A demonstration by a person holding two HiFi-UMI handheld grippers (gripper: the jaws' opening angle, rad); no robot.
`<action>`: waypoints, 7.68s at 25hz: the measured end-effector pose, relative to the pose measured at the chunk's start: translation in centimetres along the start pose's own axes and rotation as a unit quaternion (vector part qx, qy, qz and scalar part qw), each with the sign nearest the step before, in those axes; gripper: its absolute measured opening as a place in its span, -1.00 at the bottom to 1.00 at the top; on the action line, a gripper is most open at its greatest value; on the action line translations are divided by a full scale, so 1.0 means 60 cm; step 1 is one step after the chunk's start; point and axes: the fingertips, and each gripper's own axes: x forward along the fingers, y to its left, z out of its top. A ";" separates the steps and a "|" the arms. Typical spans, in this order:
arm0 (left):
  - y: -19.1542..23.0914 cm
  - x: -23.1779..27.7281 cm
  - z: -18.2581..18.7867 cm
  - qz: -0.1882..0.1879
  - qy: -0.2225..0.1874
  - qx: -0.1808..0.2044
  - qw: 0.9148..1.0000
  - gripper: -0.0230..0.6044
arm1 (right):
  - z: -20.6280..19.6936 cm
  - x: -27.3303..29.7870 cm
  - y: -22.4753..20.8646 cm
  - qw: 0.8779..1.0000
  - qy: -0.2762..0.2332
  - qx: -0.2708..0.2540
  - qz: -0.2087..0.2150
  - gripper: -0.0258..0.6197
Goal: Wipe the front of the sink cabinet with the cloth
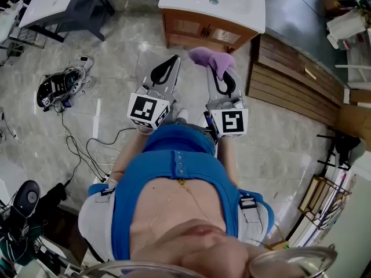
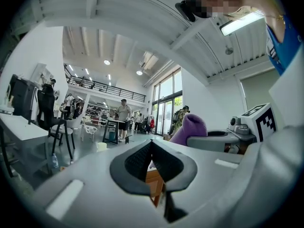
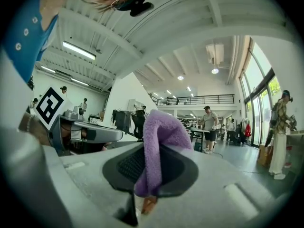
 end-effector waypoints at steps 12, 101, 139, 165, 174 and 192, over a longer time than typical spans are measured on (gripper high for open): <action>0.185 0.157 0.024 -0.053 0.001 -0.007 0.999 -0.93 | 0.013 0.183 -0.073 0.997 0.008 -0.030 -0.069 -0.74; 0.454 0.197 -0.800 -0.017 -0.083 0.036 0.996 -0.93 | -0.856 0.492 -0.188 0.991 0.049 -0.055 0.111 -0.74; 0.535 0.264 -0.868 0.024 -0.022 0.032 0.999 -0.93 | -0.848 0.565 -0.219 0.994 0.036 -0.054 0.091 -0.74; 0.559 0.243 -0.871 0.052 -0.014 0.033 0.998 -0.93 | -0.797 0.700 -0.021 0.970 -0.037 -0.052 0.233 -0.74; 0.573 0.224 -0.856 0.072 -0.013 0.044 0.996 -0.93 | -0.783 0.751 0.057 0.961 -0.054 -0.065 0.264 -0.74; 0.594 0.198 -0.866 0.088 -0.023 0.028 0.996 -0.93 | -0.819 0.769 0.085 0.967 -0.033 -0.084 0.238 -0.74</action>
